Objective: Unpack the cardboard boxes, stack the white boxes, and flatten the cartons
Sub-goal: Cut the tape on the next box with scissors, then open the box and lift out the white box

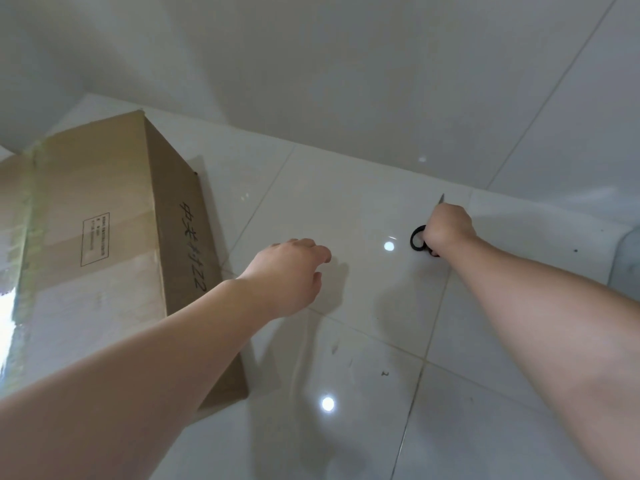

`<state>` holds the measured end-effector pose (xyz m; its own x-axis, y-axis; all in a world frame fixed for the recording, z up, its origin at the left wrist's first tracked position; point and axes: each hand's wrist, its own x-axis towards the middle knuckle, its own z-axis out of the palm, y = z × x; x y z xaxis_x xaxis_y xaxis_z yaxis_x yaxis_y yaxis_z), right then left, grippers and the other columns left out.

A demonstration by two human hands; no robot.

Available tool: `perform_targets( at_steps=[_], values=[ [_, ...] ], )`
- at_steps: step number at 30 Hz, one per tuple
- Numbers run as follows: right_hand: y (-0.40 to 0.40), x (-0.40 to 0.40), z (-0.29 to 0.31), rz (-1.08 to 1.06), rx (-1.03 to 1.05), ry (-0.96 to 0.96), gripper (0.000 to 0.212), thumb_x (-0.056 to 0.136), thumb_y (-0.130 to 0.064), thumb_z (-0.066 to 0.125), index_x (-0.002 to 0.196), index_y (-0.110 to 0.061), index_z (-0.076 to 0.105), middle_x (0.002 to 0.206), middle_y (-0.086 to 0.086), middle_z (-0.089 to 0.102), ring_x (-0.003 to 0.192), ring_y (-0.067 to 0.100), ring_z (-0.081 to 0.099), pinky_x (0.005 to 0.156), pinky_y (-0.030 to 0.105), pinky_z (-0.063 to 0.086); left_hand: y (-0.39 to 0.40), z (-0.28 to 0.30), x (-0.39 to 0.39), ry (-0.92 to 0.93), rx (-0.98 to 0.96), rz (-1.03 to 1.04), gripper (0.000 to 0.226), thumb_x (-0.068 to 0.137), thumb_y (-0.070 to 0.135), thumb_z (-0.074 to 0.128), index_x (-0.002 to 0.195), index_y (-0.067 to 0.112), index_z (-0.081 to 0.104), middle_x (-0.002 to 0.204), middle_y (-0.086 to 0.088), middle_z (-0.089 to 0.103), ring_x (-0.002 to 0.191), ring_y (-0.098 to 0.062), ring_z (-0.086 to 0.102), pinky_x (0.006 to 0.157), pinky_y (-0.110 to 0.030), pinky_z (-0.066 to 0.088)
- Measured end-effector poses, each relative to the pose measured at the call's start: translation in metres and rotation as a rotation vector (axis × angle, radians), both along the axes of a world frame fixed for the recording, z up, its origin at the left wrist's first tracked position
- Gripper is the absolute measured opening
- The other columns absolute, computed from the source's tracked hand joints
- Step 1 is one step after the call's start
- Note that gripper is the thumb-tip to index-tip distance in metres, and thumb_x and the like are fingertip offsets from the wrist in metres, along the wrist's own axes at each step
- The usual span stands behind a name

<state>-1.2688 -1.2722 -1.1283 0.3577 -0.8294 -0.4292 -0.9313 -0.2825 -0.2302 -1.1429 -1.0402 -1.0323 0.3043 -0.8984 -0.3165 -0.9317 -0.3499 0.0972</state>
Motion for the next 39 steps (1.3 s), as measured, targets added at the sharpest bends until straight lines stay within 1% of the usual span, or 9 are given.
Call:
perform_targets(
  at_steps=[4, 9, 12, 17, 20, 24, 28, 32, 39],
  values=[
    [0.008, 0.0, 0.012, 0.052, -0.057, 0.039, 0.015, 0.076, -0.009, 0.068, 0.077, -0.003, 0.054, 0.076, 0.011, 0.058, 0.086, 0.029, 0.063, 0.062, 0.026, 0.041, 0.006, 0.009, 0.008, -0.018, -0.001, 0.002, 0.038, 0.095, 0.026, 0.04, 0.133, 0.027, 0.044, 0.129, 0.004, 0.05, 0.118, -0.021, 0.048, 0.085, -0.029, 0.038],
    [0.026, 0.018, 0.037, 0.082, -0.089, -0.041, 0.011, 0.078, -0.001, 0.062, 0.076, -0.005, 0.052, 0.079, 0.015, 0.052, 0.073, 0.029, 0.053, 0.052, 0.026, 0.039, 0.024, 0.023, 0.017, -0.044, -0.018, -0.009, 0.037, 0.095, 0.026, 0.041, 0.131, 0.028, 0.047, 0.128, 0.005, 0.05, 0.114, -0.021, 0.05, 0.081, -0.028, 0.037],
    [0.044, 0.041, 0.062, 0.131, -0.15, -0.121, 0.01, 0.083, -0.006, 0.056, 0.074, -0.004, 0.056, 0.076, 0.013, 0.054, 0.081, 0.032, 0.056, 0.064, 0.028, 0.042, 0.044, 0.039, 0.029, -0.068, -0.047, -0.013, 0.035, 0.094, 0.027, 0.041, 0.128, 0.029, 0.049, 0.127, 0.006, 0.051, 0.114, -0.019, 0.05, 0.083, -0.029, 0.04],
    [0.092, 0.091, 0.11, 0.302, -0.238, -0.151, 0.021, 0.083, -0.012, 0.058, 0.098, -0.006, 0.07, 0.103, 0.016, 0.068, 0.099, 0.031, 0.064, 0.077, 0.028, 0.047, 0.091, 0.071, 0.061, -0.121, -0.063, 0.009, 0.034, 0.093, 0.028, 0.042, 0.125, 0.029, 0.052, 0.123, 0.006, 0.053, 0.115, -0.02, 0.051, 0.085, -0.032, 0.045],
    [0.14, 0.127, 0.14, 0.432, -0.305, -0.207, 0.021, 0.081, -0.017, 0.059, 0.097, -0.011, 0.07, 0.103, 0.014, 0.069, 0.099, 0.031, 0.063, 0.078, 0.029, 0.048, 0.138, 0.091, 0.086, -0.15, -0.092, 0.054, 0.032, 0.092, 0.027, 0.043, 0.123, 0.028, 0.054, 0.12, 0.006, 0.054, 0.112, -0.02, 0.052, 0.081, -0.03, 0.044],
    [0.213, 0.167, 0.166, 0.599, -0.347, -0.261, 0.018, 0.081, -0.021, 0.059, 0.093, -0.012, 0.071, 0.098, 0.012, 0.069, 0.094, 0.031, 0.064, 0.071, 0.029, 0.045, 0.202, 0.104, 0.114, -0.168, -0.077, 0.121, 0.033, 0.092, 0.029, 0.044, 0.124, 0.03, 0.052, 0.124, 0.006, 0.054, 0.112, -0.021, 0.053, 0.086, -0.037, 0.048],
    [0.289, 0.195, 0.173, 0.75, -0.342, -0.275, 0.015, 0.08, -0.018, 0.056, 0.087, -0.015, 0.068, 0.09, 0.008, 0.067, 0.087, 0.03, 0.062, 0.066, 0.026, 0.04, 0.26, 0.102, 0.137, -0.153, -0.065, 0.177, 0.033, 0.092, 0.028, 0.044, 0.124, 0.03, 0.052, 0.126, 0.006, 0.053, 0.112, -0.019, 0.052, 0.086, -0.037, 0.049],
    [0.352, 0.21, 0.167, 0.887, -0.268, -0.288, 0.012, 0.081, -0.025, 0.056, 0.086, -0.017, 0.064, 0.096, 0.007, 0.06, 0.094, 0.03, 0.059, 0.07, 0.029, 0.042, 0.308, 0.094, 0.155, -0.116, -0.134, 0.286, 0.033, 0.091, 0.028, 0.047, 0.122, 0.03, 0.055, 0.123, 0.007, 0.055, 0.109, -0.02, 0.055, 0.085, -0.036, 0.049],
    [0.422, 0.216, 0.152, 1.032, -0.194, -0.261, 0.049, 0.079, -0.057, 0.053, 0.116, -0.024, 0.056, 0.123, 0.007, 0.046, 0.116, 0.027, 0.043, 0.094, 0.038, 0.037, 0.358, 0.085, 0.176, -0.064, -0.118, 0.319, 0.033, 0.09, 0.028, 0.05, 0.123, 0.029, 0.055, 0.13, 0.003, 0.052, 0.123, -0.02, 0.048, 0.093, -0.038, 0.045]
  ],
)
